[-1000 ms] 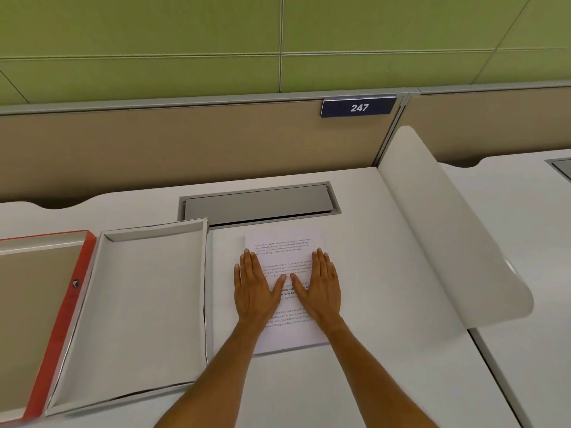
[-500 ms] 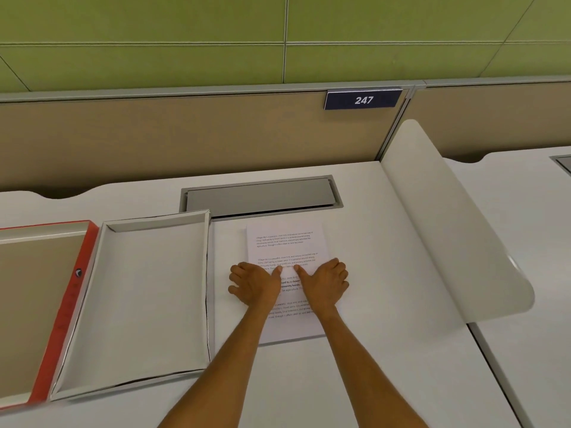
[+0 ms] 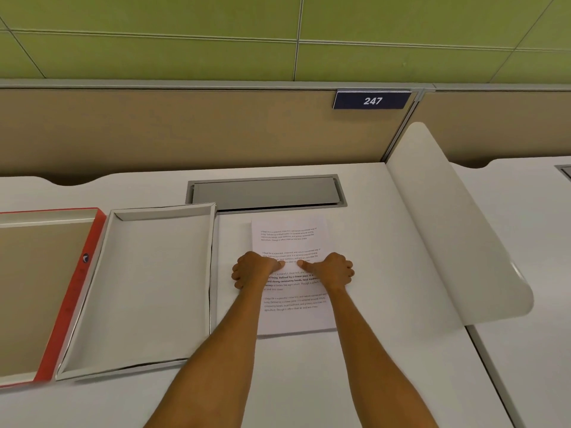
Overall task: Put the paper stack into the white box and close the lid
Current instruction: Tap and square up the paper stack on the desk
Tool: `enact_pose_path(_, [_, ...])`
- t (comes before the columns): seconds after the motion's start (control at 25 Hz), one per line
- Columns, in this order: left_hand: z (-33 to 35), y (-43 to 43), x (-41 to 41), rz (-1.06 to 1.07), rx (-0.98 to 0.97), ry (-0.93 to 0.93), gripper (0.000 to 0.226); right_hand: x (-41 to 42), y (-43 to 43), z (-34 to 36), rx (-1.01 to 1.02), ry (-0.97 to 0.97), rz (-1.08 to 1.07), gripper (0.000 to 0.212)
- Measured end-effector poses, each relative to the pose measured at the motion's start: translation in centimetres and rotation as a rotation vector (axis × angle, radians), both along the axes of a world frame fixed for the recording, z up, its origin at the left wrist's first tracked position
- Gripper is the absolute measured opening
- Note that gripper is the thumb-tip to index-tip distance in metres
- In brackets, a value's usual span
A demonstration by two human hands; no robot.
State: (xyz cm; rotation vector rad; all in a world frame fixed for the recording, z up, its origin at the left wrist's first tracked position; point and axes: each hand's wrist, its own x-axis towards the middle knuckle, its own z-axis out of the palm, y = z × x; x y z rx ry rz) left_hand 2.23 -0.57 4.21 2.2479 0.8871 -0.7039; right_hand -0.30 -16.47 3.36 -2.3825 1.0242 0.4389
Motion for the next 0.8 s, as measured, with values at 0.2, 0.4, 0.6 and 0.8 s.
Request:
enact_pose_path(0.2, [0.3,-0.6,-0.6,0.02,0.042,-0.048,0.083,-0.5,1.1,0.0,-0.044,-0.066,0.0,0.097])
enact_pose_path(0.4, [0.8,-0.7,-1.3,0.119,-0.214,-0.212,0.078,-1.0,1.4,0.5,0.137,-0.177,-0.111,0.096])
enact_pose_path(0.6, [0.5,0.7,-2.2,0.073,-0.33,-0.233,0.064,-1.4,0.4,0.4,0.245,-0.15,-0.109,0.071])
enact_pose_path(0.8, [0.3,0.9,-3.0,0.03,-0.438,-0.264,0.046,-1.9,0.6,1.0,0.266,-0.172,-0.105,0.077])
